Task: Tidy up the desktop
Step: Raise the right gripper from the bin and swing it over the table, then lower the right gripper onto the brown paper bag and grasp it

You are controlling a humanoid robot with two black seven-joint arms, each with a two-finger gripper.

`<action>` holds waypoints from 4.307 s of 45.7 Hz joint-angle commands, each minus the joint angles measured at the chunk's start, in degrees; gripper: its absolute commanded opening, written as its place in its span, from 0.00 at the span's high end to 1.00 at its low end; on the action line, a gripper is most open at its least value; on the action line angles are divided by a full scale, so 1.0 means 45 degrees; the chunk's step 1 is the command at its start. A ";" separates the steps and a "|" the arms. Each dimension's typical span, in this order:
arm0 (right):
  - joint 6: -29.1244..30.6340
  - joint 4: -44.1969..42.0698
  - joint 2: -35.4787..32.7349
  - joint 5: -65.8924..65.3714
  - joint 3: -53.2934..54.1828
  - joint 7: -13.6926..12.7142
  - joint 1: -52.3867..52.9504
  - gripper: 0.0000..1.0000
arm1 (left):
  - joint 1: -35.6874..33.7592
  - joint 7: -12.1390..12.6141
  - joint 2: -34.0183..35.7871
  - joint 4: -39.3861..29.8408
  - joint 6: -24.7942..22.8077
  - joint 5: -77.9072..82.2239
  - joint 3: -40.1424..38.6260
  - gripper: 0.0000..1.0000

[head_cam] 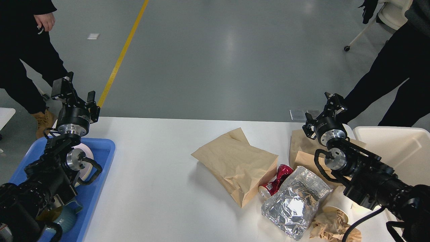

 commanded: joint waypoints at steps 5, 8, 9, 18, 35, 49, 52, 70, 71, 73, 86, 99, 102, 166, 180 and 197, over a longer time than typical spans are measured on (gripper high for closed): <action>0.0064 0.0020 -0.0578 0.0005 0.0058 -0.0037 0.0861 0.00 | 0.0000 -0.0008 0.0000 0.0000 0.0000 0.0000 0.0000 0.04; 0.0084 0.0000 -0.0617 0.0005 0.0038 -0.0037 0.1077 0.00 | 0.0000 -0.0008 0.0000 0.0000 0.0000 0.0000 0.0000 0.04; 0.0103 0.0000 -0.0617 0.0005 0.0038 -0.0037 0.1116 0.00 | 0.0000 -0.0008 0.0000 0.0000 0.0000 0.0000 0.0000 0.04; 0.0065 -0.0019 -0.1164 -0.0015 0.0117 0.0119 0.1780 0.00 | 0.0000 -0.0008 0.0000 0.0000 0.0000 0.0000 0.0000 0.04; 0.0454 0.0078 -0.2649 -0.0521 -0.0215 0.0099 0.1780 0.00 | 0.0000 0.0011 0.0000 0.0000 0.0000 0.0000 0.0000 0.04; 0.3814 0.0098 -0.2922 -0.5072 -0.5621 -0.0115 0.4161 0.00 | 0.0000 -0.0008 0.0000 0.0000 0.0000 0.0000 0.0000 0.04; 0.3873 0.0078 -0.2845 -0.5872 -0.7611 -0.0252 0.5039 0.00 | 0.0000 -0.0008 0.0000 0.0000 0.0000 0.0000 0.0000 0.04; 0.6937 0.0176 -0.1048 -0.6539 -1.5742 -0.3413 0.7913 0.00 | 0.0000 -0.0008 0.0000 0.0000 0.0000 0.0000 0.0000 0.04; 0.7230 0.0195 -0.0970 -0.6519 -1.5878 -0.3764 0.7991 0.00 | 0.0000 -0.0008 0.0000 0.0000 0.0000 0.0000 0.0000 0.04; 0.7835 0.0254 -0.0872 -0.6422 -1.5900 -0.4351 0.8205 0.00 | 0.0000 -0.0008 0.0000 0.0000 0.0000 0.0000 0.0000 0.04; 0.9947 0.1406 -0.0618 -0.4351 -1.8319 -0.4842 1.0743 0.00 | 0.0000 -0.0008 0.0000 0.0000 0.0000 0.0000 0.0000 0.04; 1.2150 0.5114 -0.0363 -0.4234 -1.9688 -0.4823 1.3262 0.00 | 0.0000 -0.0008 0.0000 0.0000 0.0000 0.0000 0.0000 0.04; 1.2150 0.5955 -0.0422 -0.3961 -1.9650 -0.4842 1.3752 0.00 | 0.0000 -0.0008 0.0000 0.0000 0.0000 0.0000 0.0000 0.04; 0.7252 0.5879 -0.0910 -0.2144 -1.6446 -0.4999 1.0492 0.00 | 0.0000 -0.0008 0.0000 0.0000 0.0000 0.0000 0.0000 0.04; 0.7135 0.5177 -0.0657 -0.2730 -1.6407 -0.5018 0.9008 0.00 | 0.0000 -0.0008 0.0000 0.0000 0.0000 0.0000 0.0000 0.04; 0.7135 0.4063 0.0007 -0.2730 -1.6407 -0.5018 0.7387 0.00 | 0.0000 -0.0008 -0.0019 0.0000 0.0000 0.0000 0.0000 0.04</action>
